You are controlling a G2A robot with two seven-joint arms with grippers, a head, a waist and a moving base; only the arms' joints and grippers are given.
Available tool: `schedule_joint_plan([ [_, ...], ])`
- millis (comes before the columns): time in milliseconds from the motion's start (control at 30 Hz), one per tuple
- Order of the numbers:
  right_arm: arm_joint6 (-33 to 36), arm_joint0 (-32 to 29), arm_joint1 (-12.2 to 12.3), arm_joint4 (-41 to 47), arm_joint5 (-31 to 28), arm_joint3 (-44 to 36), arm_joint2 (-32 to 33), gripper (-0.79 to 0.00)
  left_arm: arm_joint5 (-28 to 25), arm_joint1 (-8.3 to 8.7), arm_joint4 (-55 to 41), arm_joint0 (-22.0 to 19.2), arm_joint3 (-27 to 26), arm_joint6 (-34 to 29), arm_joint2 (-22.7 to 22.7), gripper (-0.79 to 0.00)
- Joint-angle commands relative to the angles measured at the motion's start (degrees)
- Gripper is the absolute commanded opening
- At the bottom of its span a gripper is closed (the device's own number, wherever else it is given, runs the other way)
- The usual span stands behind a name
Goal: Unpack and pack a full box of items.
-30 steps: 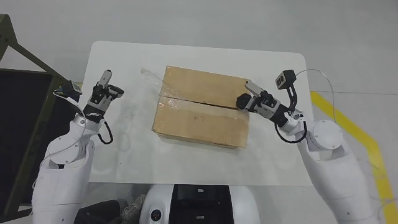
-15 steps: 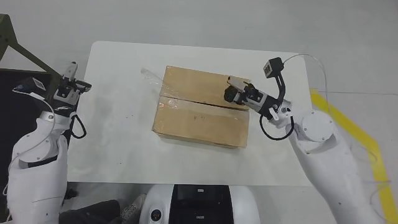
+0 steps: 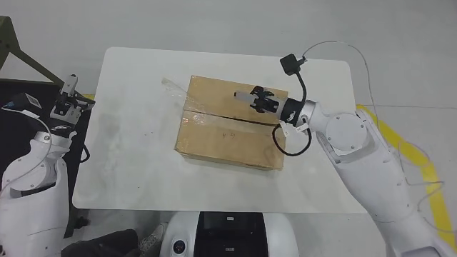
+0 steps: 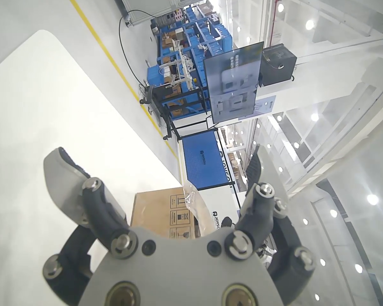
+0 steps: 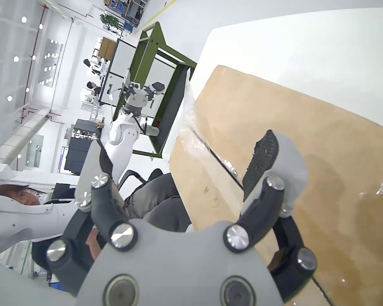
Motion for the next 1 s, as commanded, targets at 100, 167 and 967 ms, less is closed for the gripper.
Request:
schedule_joint_plan([
  [100,0.0,0.0,0.0,0.1,0.0,0.0,0.0,0.0,0.0,0.0,0.0,0.0,0.0,0.0,0.0,0.0],
  [167,0.0,0.0,0.0,0.1,0.0,0.0,0.0,0.0,0.0,0.0,0.0,0.0,0.0,0.0,0.0,0.0],
  [967,3.7,24.9,-7.3,-5.7,-14.6,19.5,-20.3,0.0,0.0,0.0,0.0,0.0,0.0,0.0,0.0,0.0],
])
